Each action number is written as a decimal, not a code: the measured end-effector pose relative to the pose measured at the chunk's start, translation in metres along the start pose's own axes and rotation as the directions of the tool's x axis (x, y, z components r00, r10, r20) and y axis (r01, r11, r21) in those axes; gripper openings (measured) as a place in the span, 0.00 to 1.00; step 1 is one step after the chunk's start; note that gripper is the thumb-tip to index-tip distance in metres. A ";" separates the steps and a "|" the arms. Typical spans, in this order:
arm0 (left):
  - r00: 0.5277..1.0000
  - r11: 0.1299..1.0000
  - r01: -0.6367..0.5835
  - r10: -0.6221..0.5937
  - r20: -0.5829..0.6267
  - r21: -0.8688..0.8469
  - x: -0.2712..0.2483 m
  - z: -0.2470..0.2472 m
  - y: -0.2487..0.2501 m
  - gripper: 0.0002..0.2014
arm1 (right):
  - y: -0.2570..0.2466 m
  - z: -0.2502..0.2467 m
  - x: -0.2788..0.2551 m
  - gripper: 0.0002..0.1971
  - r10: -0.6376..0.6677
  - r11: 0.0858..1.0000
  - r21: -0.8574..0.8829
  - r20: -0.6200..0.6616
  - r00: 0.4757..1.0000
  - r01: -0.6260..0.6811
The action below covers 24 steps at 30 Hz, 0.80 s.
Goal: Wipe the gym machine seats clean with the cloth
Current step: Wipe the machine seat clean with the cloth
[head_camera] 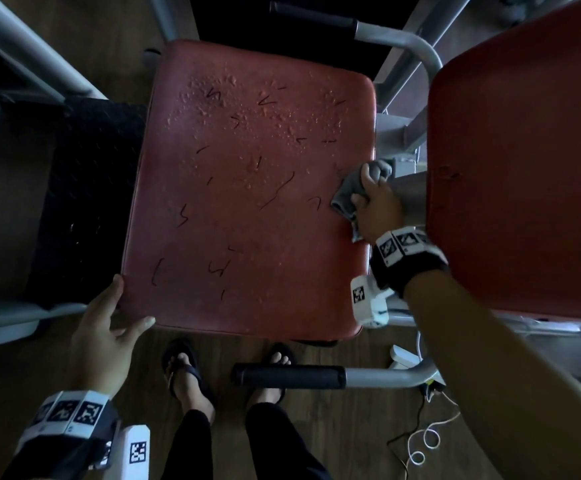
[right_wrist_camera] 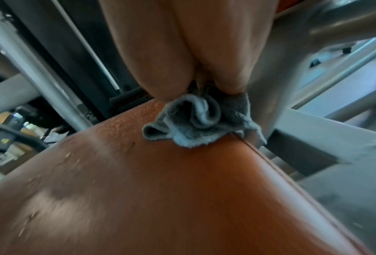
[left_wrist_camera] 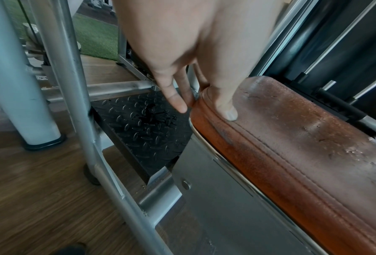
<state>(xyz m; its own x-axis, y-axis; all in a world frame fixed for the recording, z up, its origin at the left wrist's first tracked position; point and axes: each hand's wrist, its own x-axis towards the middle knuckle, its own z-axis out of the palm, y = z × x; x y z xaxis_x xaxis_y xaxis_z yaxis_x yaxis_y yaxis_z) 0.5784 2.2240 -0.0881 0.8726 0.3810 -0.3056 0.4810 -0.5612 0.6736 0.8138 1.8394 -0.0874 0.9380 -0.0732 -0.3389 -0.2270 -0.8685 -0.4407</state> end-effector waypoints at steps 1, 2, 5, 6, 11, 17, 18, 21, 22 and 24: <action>1.000 1.000 -0.004 0.004 -0.005 0.002 0.000 0.000 0.001 0.41 | 0.004 0.005 -0.010 0.30 -0.006 1.000 0.001 -0.002 1.000 0.006; 1.000 1.000 -0.018 0.018 -0.009 0.007 -0.001 0.001 0.002 0.41 | 0.008 0.008 -0.019 0.29 -0.015 1.000 0.008 0.002 1.000 0.015; 0.999 0.998 -0.046 0.046 -0.016 0.031 -0.001 0.001 0.006 0.40 | 0.008 0.005 -0.020 0.29 -0.028 1.000 -0.008 0.026 0.999 0.029; 0.998 0.998 -0.052 0.053 -0.017 0.039 -0.001 0.000 0.006 0.40 | 0.005 0.003 -0.015 0.30 -0.031 0.998 -0.051 0.021 0.999 0.032; 1.000 0.998 -0.022 0.022 0.005 0.057 -0.001 0.001 -0.001 0.39 | -0.001 0.012 -0.017 0.29 0.003 0.979 -0.204 -0.025 1.000 -0.008; 0.999 0.997 -0.027 0.026 0.023 0.071 0.000 0.000 0.001 0.39 | -0.024 0.055 -0.083 0.31 -0.116 0.855 -0.506 0.033 0.993 0.116; 0.999 0.998 -0.022 0.020 0.029 0.065 0.000 -0.001 0.003 0.39 | -0.030 0.060 -0.089 0.31 -0.109 0.859 -0.498 0.039 0.993 0.114; 0.998 0.997 -0.058 0.057 0.020 0.060 0.001 -0.001 -0.001 0.39 | -0.042 0.053 -0.077 0.33 -0.116 0.859 -0.500 0.017 0.993 0.109; 0.997 0.996 -0.074 0.073 0.022 0.057 0.001 -0.001 -0.002 0.39 | -0.047 0.045 -0.070 0.33 -0.121 0.848 -0.519 0.015 0.993 0.111; 0.996 0.995 -0.093 0.092 0.020 0.043 0.002 -0.001 -0.006 0.39 | -0.047 0.039 -0.051 0.34 -0.123 0.818 -0.558 0.069 0.990 0.140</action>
<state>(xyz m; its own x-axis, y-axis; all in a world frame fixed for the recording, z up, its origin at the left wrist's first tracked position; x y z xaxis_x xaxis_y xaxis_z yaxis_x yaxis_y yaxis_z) 0.5774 2.2290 -0.0918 0.9148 0.3130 -0.2553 0.4008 -0.6252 0.6697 0.7669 1.9030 -0.0816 0.9385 0.0678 -0.3384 0.0918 -0.9942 0.0554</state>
